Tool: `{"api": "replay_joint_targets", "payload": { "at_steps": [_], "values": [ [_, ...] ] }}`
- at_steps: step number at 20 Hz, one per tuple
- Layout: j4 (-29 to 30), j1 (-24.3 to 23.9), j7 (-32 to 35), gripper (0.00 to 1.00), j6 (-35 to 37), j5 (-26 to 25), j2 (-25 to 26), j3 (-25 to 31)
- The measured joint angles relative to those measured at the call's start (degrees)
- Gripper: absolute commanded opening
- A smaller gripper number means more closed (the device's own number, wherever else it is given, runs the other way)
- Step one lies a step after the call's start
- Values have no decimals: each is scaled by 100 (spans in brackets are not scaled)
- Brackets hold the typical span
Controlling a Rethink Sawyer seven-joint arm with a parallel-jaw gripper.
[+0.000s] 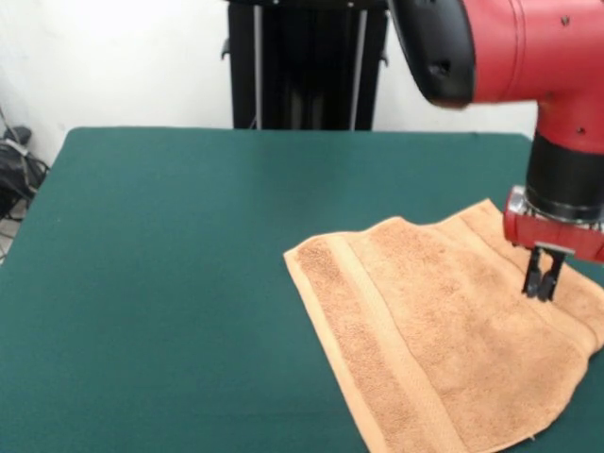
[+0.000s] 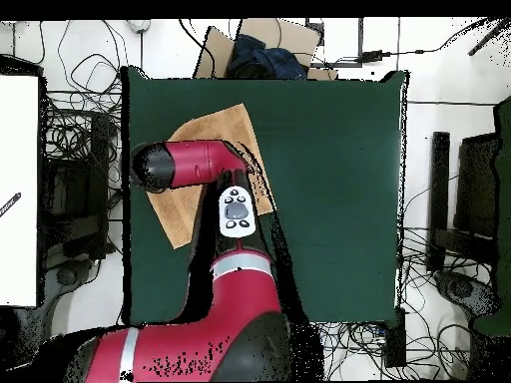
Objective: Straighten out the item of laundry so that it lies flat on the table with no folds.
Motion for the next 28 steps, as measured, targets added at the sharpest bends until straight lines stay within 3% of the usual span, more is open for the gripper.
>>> {"api": "replay_joint_targets", "payload": {
  "at_steps": [11,19,28],
  "values": [
    [158,-283,0,0,44,33,-404,0],
    [210,-421,0,0,44,-104,-337,0],
    [313,-534,0,0,39,-591,-103,2]
  ]
}}
